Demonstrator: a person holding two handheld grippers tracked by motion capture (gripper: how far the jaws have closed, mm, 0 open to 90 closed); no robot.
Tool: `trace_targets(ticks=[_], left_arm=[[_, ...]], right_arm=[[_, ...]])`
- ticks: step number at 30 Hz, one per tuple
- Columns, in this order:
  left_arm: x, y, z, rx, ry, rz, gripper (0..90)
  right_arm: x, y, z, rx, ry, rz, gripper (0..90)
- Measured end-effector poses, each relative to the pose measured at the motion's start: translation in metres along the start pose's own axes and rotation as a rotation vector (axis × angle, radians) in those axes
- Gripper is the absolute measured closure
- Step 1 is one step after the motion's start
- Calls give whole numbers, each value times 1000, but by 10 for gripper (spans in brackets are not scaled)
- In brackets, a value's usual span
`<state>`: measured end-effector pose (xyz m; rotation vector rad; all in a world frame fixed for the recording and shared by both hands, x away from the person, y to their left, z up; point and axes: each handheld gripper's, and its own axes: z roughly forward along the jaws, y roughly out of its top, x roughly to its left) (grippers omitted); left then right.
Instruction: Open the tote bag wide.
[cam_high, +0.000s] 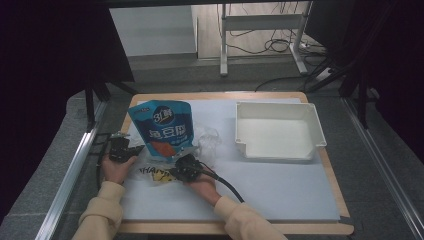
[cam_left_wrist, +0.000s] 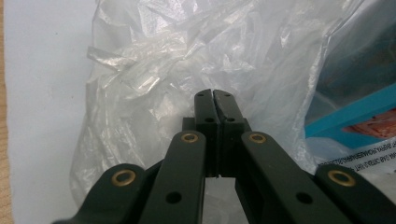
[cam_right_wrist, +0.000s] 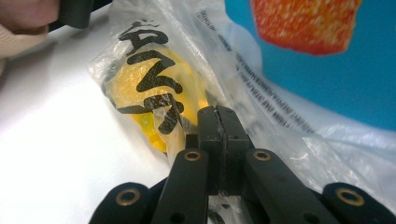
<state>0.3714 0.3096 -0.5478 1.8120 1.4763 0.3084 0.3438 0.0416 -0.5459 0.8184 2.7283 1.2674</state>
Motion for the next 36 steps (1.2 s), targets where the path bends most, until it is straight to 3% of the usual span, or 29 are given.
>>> trace_targets(ticks=[4,9,17,18,25,36], left_arm=[[-1,0,1,6,4,3,900],[-1,0,1,3,4,1,900],[-5,5,-8,-56,-37,10,900],[-7,8,-14,-81,-46,21,900],[-13,14,-41,-173,-88,14,900],[-31,4,-75,-186,-132,55,900]], right_arm=[[1,-5,-4,-3,9,-9,887],[-4,-6,-9,-14,22,14,886],[-11,3,-40,-115,25,19,886],[-13,5,-51,-141,11,10,886],[-22,7,-82,-207,-6,16,886],[-37,-1,-115,-207,-32,11,885]])
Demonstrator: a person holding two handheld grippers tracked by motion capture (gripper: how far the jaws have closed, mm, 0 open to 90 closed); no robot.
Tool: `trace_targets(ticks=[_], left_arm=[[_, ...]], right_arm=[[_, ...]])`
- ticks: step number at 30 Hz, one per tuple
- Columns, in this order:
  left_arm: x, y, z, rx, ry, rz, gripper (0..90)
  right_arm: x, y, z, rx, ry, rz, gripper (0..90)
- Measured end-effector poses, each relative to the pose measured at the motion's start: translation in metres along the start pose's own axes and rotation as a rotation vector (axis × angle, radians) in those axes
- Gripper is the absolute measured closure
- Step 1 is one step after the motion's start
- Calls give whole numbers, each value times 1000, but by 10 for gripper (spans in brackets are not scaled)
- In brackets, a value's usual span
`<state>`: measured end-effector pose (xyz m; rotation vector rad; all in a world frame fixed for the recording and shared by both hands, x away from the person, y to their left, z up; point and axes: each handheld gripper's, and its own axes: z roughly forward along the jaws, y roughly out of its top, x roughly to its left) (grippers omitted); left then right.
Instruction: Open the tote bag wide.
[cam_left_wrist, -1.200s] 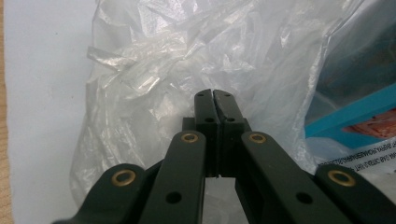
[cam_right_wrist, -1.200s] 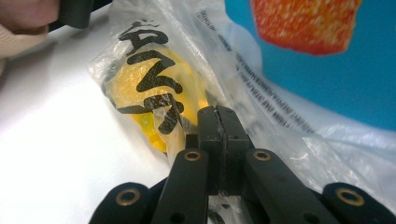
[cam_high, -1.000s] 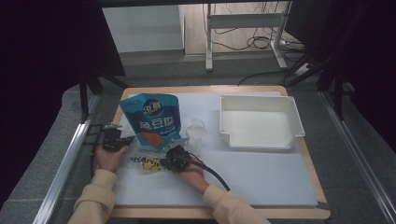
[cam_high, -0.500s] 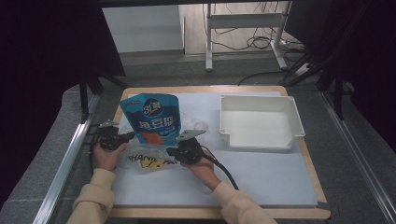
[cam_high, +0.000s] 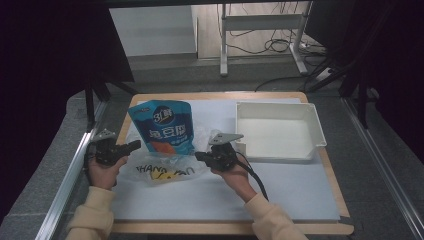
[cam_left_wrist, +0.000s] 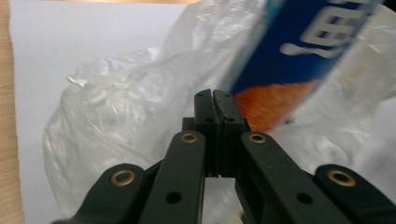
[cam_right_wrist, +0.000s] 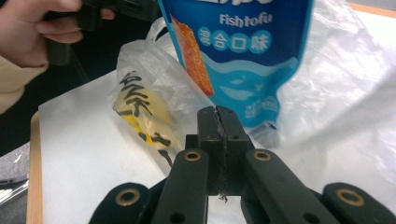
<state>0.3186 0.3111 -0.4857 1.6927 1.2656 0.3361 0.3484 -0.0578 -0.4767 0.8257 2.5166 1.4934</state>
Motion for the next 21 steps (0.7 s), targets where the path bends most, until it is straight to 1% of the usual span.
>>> trace_targets(ticks=[1,2,4,5,6,7,8,9,10,12,16,17,18,19,20,21], left_arm=[[0,0,0,0,0,0,900],[-5,-2,-7,0,-10,12,900],[-7,-4,-10,0,-14,17,900],[-12,-6,-16,-4,-26,22,899],[-15,-7,-18,-2,-29,28,898],[-15,-7,-18,-2,-29,28,896],[-20,-10,-22,1,-40,36,894],[-20,-10,-22,1,-40,36,893],[-24,-12,-24,6,-44,46,893],[-30,-17,-28,15,-53,53,886],[-34,-22,-31,25,-62,64,871],[-36,-23,-32,31,-66,69,860],[-37,-24,-33,31,-70,74,838],[-38,-25,-33,32,-74,81,787],[-40,-26,-33,34,-77,85,765],[-40,-26,-33,34,-77,85,727]], right_arm=[[0,0,0,0,0,0,885],[-3,-1,-4,-3,-2,3,885],[-4,-2,-6,-3,-2,4,885],[-6,-2,-10,-6,-4,8,884],[-7,-2,-12,-6,-5,10,884],[-8,-3,-14,-8,-5,15,884],[-9,-3,-16,-10,-6,14,881],[-9,-3,-16,-10,-6,14,881],[-9,-3,-18,-11,-6,18,880],[-11,-3,-23,-16,-11,23,874],[-12,-4,-27,-22,-17,23,866],[-12,-4,-28,-25,-19,27,860],[-13,-4,-30,-26,-23,21,850],[-12,-5,-31,-25,-27,13,809],[-12,-5,-31,-24,-27,9,786],[-12,-5,-31,-24,-27,9,786]])
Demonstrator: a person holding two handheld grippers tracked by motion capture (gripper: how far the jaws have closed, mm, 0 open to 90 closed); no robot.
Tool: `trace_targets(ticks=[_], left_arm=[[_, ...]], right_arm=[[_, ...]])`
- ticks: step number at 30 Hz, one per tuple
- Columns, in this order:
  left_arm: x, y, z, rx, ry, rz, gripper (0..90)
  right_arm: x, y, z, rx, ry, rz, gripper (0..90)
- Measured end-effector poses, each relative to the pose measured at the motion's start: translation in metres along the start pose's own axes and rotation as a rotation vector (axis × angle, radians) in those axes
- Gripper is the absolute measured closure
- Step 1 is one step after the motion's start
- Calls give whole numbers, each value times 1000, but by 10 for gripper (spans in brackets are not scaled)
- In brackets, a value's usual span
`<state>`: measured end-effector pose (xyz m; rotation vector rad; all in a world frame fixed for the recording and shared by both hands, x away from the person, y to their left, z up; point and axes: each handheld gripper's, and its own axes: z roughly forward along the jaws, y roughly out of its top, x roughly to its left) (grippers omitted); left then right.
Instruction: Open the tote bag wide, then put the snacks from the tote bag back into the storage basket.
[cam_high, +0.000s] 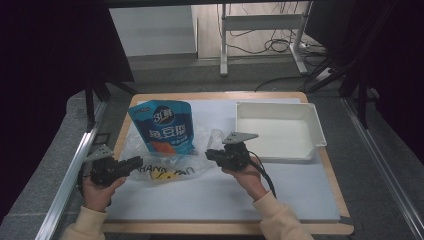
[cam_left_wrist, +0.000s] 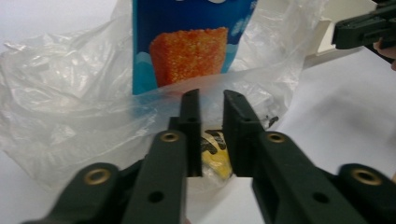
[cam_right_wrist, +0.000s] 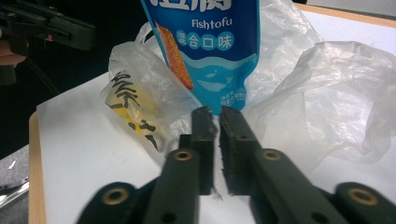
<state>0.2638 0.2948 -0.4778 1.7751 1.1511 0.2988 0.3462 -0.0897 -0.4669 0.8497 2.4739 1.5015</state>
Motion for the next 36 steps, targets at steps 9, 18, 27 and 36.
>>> trace_targets(ticks=[9,18,27,36], left_arm=[[-9,-1,-1,2,49,37,390],[-11,-1,1,22,53,43,318],[-13,0,1,29,49,51,298],[-13,0,1,32,45,49,290]], right_arm=[[3,3,-2,-33,6,-14,485],[4,6,-4,-31,-21,-27,396],[10,24,-6,-76,-35,-42,377],[12,38,-4,-102,-37,-35,377]])
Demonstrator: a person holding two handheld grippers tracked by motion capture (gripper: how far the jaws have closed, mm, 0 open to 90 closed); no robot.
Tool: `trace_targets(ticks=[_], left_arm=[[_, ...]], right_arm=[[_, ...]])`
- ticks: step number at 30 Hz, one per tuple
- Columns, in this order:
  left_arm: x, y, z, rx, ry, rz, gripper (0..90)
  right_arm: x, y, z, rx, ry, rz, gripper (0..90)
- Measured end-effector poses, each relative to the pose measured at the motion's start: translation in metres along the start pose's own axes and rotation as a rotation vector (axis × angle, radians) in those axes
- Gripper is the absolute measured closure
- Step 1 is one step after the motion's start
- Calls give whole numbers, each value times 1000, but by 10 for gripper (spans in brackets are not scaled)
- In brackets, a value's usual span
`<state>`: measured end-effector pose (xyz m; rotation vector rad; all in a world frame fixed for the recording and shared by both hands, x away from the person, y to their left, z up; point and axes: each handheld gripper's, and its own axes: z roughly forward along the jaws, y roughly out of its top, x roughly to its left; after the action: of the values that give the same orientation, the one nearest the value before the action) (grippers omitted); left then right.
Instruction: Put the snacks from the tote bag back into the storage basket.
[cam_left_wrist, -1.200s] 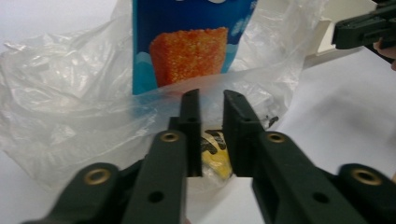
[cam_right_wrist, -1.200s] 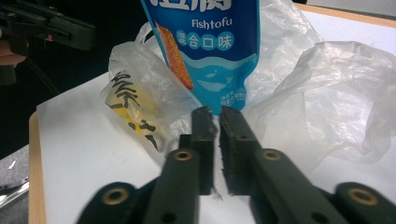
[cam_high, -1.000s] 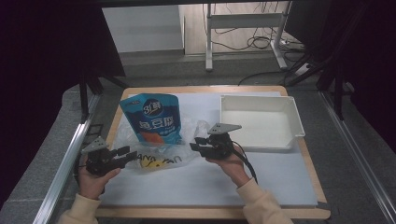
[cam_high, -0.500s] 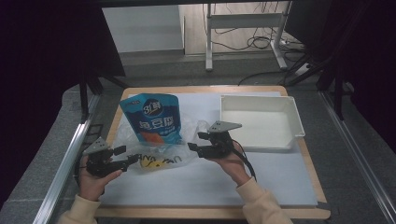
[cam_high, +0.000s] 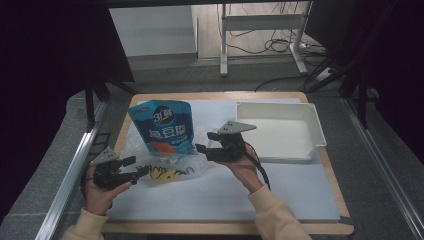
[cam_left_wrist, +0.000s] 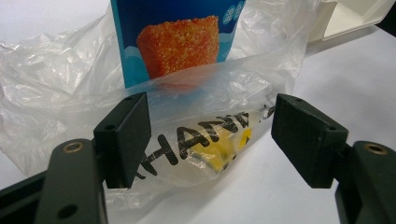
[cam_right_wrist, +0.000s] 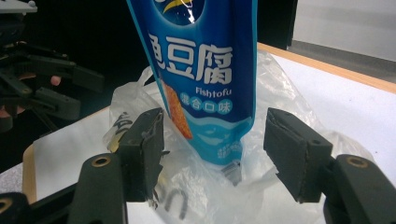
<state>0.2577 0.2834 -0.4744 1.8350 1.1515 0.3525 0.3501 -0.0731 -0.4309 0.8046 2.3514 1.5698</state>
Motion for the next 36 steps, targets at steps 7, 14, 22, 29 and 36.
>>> trace_targets(ticks=[7,14,22,29,36], left_arm=[[-1,4,0,-7,-6,1,289],[-5,4,2,1,-11,14,287],[-6,5,1,0,-8,10,287],[-6,5,2,-1,-11,8,287],[-5,5,0,-5,-8,7,287]], right_arm=[[-2,11,12,1,-1,1,377],[-3,20,20,-8,-17,2,378],[-11,37,35,-16,-44,19,384],[-13,51,49,-36,-36,42,422],[-10,62,59,-37,-33,34,463]])
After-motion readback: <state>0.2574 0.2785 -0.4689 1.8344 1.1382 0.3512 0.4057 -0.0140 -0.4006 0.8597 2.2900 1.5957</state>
